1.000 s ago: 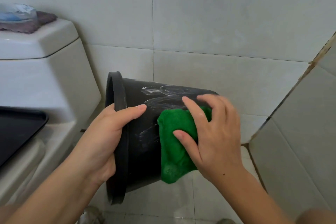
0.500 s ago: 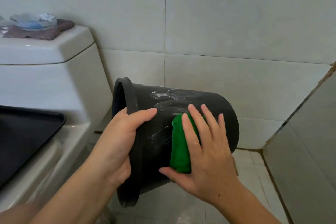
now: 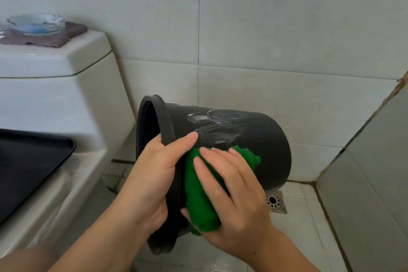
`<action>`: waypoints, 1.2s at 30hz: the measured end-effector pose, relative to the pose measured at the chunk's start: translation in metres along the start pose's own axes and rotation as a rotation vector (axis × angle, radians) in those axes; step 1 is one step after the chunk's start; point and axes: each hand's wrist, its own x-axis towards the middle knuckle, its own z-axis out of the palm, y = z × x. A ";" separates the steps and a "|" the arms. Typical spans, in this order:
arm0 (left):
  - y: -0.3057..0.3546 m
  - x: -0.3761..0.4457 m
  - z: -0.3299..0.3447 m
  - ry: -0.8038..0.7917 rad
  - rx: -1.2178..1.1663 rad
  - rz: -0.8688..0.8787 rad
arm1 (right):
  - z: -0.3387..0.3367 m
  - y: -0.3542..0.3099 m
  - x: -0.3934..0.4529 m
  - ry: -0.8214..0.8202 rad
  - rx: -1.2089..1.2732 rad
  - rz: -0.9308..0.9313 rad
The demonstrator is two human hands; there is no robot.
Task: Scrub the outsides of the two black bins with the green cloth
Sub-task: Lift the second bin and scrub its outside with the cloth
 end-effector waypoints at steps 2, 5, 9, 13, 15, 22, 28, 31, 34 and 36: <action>0.000 0.000 -0.001 -0.013 -0.014 -0.032 | -0.003 0.008 -0.003 -0.026 -0.035 -0.081; 0.000 -0.001 -0.001 -0.005 -0.034 -0.042 | -0.010 0.032 0.000 -0.042 -0.091 -0.027; 0.000 -0.001 0.003 0.023 -0.016 0.014 | -0.006 0.032 0.009 0.012 -0.013 0.201; -0.002 0.003 0.004 0.059 -0.006 0.010 | 0.001 0.015 0.001 -0.028 0.074 0.086; -0.003 0.005 0.002 0.067 -0.050 -0.032 | 0.004 0.005 -0.006 -0.048 0.109 0.018; 0.001 0.000 -0.006 0.042 -0.099 -0.107 | -0.005 0.013 -0.029 -0.035 0.038 -0.195; -0.001 -0.006 0.001 -0.039 -0.011 -0.054 | -0.005 0.008 -0.007 0.086 0.029 0.069; -0.006 -0.005 0.006 -0.015 0.066 -0.027 | -0.007 0.005 0.012 0.125 0.080 0.207; -0.009 -0.004 0.009 0.002 0.096 -0.008 | -0.008 0.000 0.001 0.094 0.107 0.122; -0.008 -0.004 0.009 0.017 0.104 0.001 | -0.007 -0.002 -0.013 0.090 0.093 0.019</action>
